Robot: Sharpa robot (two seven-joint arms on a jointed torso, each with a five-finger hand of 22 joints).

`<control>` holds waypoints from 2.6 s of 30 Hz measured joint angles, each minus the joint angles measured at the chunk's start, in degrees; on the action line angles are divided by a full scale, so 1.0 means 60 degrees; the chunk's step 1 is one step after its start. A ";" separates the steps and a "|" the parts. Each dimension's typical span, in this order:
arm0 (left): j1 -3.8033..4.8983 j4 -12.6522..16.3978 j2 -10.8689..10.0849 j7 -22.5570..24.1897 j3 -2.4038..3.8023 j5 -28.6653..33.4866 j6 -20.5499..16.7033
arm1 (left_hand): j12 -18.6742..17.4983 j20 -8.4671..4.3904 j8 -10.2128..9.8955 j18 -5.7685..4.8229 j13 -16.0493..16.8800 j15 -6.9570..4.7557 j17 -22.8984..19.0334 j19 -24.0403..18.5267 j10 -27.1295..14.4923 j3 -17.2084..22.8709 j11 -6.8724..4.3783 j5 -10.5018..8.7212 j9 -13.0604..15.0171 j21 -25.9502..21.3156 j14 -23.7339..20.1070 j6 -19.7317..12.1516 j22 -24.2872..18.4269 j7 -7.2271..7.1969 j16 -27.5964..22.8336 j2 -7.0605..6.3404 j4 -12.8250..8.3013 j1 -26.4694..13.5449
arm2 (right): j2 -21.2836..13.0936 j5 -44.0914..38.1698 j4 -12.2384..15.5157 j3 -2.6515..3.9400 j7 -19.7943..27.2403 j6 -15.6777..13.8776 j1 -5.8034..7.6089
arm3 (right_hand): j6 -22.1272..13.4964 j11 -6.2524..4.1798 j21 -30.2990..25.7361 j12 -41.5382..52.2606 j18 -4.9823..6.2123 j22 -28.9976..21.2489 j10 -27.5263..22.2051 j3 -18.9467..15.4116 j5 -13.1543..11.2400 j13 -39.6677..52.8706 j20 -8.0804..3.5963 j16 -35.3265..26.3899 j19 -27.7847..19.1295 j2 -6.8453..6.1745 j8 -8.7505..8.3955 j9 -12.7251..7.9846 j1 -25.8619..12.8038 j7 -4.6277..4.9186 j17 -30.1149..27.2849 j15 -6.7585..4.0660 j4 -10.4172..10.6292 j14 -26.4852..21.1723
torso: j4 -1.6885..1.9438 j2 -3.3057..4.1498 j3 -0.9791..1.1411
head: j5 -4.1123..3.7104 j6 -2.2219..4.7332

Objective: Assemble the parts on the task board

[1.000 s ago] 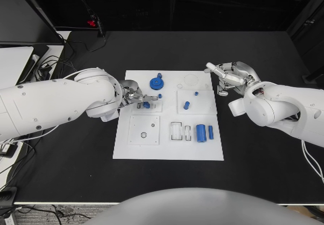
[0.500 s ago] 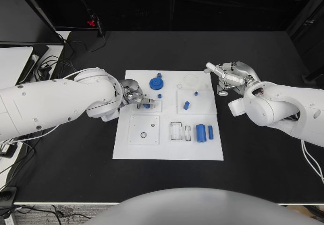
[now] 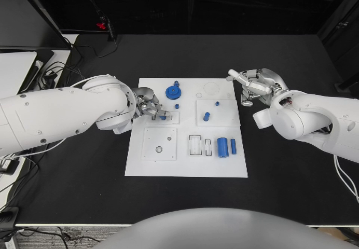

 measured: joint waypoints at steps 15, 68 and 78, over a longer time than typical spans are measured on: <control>0.0000 0.0001 -0.0001 0.0057 0.0000 0.0000 -0.0036 | -0.0047 -0.0054 -0.0058 0.0001 -0.0001 -0.0056 0.0000 0.0016 -0.0028 0.0734 -0.0037 0.0788 -0.0069 0.0000 -0.0019 0.0068 0.0000 -0.0067 0.0000 -0.0267 -0.0015 0.0600 | 0.0006 0.0000 -0.0008 0.0000 -0.0016 0.0000 -0.0004 | 0.0000 0.0000 0.0000 0.0000 0.0001 0.0000 0.0000 0.0000 0.0000 0.0000 0.0000 0.0000 0.0000 0.0000 0.0000 -0.0002 0.0000 0.0000 0.0000 0.0000 0.0000 0.0000 | 0.0000 0.0000 0.0000 | -0.0002 0.0000; 0.0019 -0.0116 0.0094 -0.0164 0.0013 -0.0006 0.0234 | -0.0018 -0.0102 -0.0059 0.0000 -0.0010 -0.0067 0.0000 0.0034 -0.0026 0.1373 -0.0038 0.1031 -0.0072 0.0000 0.0032 0.0033 0.0000 -0.0030 0.0000 -0.0342 0.0024 0.0743 | -0.0008 0.0000 0.0002 0.0000 -0.0032 0.0000 -0.0009 | -0.0065 0.0000 0.0000 0.0000 0.0001 0.0000 0.0000 -0.0027 0.0000 0.0000 0.0000 0.0000 0.0000 0.0000 0.0000 0.0002 0.0000 0.0005 0.0006 0.0000 -0.0028 0.0000 | -0.0005 0.0002 0.0000 | 0.0005 0.0000; 0.0011 -0.0106 0.0100 -0.0216 0.0006 -0.0004 0.0275 | -0.0082 -0.0079 -0.0189 0.0000 -0.0042 0.0003 0.0000 0.0015 -0.0013 0.0285 0.0053 -0.0913 -0.0194 0.0000 0.0002 0.0086 0.0000 0.0091 0.0000 -0.0390 0.0014 -0.1732 | -0.0007 0.0000 0.0002 0.0000 -0.0032 0.0000 -0.0009 | -0.0065 0.0000 0.0000 0.0000 0.0001 0.0000 0.0000 -0.0027 0.0000 0.0000 0.0000 0.0000 0.0000 0.0000 0.0000 0.0002 0.0000 0.0006 0.0005 0.0000 -0.0028 0.0000 | 0.0001 0.0002 0.0001 | 0.0002 0.0000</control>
